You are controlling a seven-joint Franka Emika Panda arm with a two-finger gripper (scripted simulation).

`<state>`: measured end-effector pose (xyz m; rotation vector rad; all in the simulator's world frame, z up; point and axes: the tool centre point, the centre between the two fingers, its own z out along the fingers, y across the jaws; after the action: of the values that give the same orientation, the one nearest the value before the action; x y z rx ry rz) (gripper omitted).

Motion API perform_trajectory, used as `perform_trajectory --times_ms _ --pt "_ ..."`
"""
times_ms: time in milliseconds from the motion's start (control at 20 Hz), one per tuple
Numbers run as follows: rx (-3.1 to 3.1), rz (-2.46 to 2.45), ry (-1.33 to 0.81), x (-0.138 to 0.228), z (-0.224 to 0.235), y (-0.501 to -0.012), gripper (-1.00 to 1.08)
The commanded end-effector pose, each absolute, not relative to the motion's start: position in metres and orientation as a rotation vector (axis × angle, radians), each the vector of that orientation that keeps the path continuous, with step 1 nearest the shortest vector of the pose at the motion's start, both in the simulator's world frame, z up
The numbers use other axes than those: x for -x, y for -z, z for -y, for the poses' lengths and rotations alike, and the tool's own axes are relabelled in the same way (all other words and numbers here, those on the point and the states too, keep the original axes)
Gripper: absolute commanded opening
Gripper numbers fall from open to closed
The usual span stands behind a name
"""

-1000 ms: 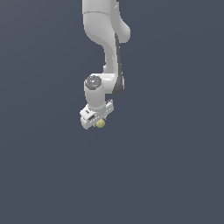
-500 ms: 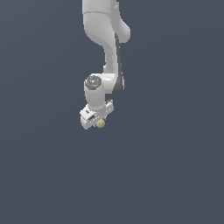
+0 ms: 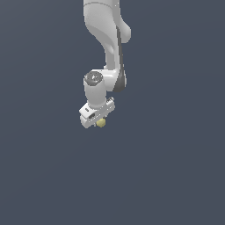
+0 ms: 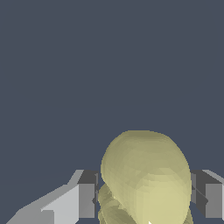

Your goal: Pick up the object and move it to a goal position.

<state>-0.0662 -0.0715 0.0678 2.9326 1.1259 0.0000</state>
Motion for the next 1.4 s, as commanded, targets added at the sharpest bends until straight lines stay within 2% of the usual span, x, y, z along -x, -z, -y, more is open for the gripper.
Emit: perform_trajectory --times_ms 0,1350 --pt "-2.932 -1.127 -0.001 0.062 0.069 -0.082 -1.00" --pt "-2.933 -1.128 -0.001 -0.006 0.035 -0.335 -1.00"
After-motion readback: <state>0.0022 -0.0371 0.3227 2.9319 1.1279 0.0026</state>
